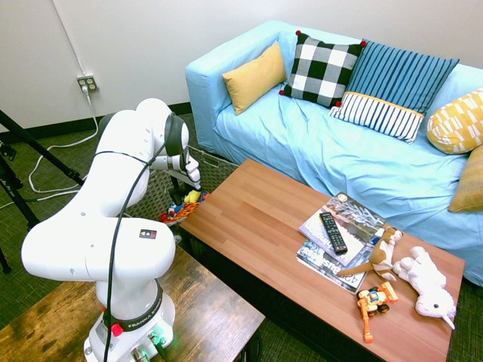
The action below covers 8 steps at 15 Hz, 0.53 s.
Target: Put the gamepad in the basket
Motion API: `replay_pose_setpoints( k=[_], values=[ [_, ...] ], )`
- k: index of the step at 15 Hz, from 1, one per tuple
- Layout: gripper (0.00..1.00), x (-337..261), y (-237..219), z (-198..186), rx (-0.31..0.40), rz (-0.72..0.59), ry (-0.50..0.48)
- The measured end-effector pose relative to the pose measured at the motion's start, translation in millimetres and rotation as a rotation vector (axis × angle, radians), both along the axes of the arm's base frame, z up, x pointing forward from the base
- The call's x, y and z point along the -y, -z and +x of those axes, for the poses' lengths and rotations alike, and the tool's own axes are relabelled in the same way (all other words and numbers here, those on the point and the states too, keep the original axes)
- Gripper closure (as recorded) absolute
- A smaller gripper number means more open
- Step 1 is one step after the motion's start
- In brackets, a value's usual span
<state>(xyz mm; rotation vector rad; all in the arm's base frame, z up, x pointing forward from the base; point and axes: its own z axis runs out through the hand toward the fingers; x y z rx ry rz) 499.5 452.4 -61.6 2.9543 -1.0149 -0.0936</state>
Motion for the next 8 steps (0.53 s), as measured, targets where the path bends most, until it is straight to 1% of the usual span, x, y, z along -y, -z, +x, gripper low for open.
replay_pose_setpoints(
  k=[3, 8],
  values=[
    [0.00, -13.0, 4.8, 1.0, -0.011, -0.001, -0.007],
    [0.00, -8.8, 5.8, 8.3, -0.020, 0.011, -0.005]
  ],
)
